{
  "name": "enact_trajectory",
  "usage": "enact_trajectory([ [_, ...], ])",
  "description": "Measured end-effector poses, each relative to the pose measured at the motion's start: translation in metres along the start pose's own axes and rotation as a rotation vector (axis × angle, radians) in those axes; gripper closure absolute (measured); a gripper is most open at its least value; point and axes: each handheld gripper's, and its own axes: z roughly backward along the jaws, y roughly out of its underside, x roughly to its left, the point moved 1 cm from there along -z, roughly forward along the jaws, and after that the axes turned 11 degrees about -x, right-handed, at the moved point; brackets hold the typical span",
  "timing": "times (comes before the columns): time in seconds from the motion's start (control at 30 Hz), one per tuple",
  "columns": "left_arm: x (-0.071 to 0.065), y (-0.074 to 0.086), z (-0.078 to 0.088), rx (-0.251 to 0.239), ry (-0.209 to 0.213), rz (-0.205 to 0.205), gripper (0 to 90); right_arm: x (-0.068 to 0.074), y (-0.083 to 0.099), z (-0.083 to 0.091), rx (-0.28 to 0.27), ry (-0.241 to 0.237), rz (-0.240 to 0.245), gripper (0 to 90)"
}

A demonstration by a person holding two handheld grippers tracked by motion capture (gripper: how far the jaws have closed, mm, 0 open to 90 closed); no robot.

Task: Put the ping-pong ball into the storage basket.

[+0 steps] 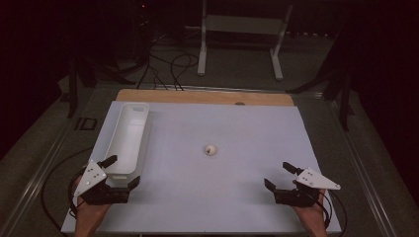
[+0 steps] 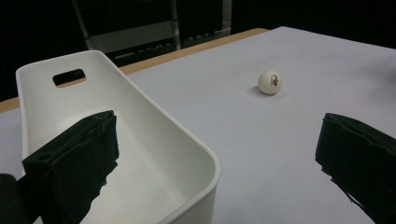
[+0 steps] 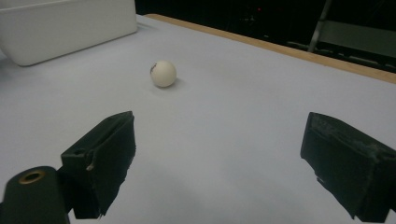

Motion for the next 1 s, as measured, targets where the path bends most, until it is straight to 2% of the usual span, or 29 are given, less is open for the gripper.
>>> enact_trajectory([
  [0.47,-0.001,0.000,0.000,-0.001,-0.010,-0.002,0.1,0.001,0.000,-0.001,0.001,-0.002,-0.001,9.9],
  [0.6,0.000,-0.004,0.001,-0.012,-0.016,0.011,0.1,0.002,0.001,-0.001,0.005,0.004,-0.006,10.0],
  [1.0,-0.003,-0.015,-0.007,-0.003,-0.012,-0.001,0.1,0.004,0.003,-0.004,0.012,0.002,-0.007,9.9],
])
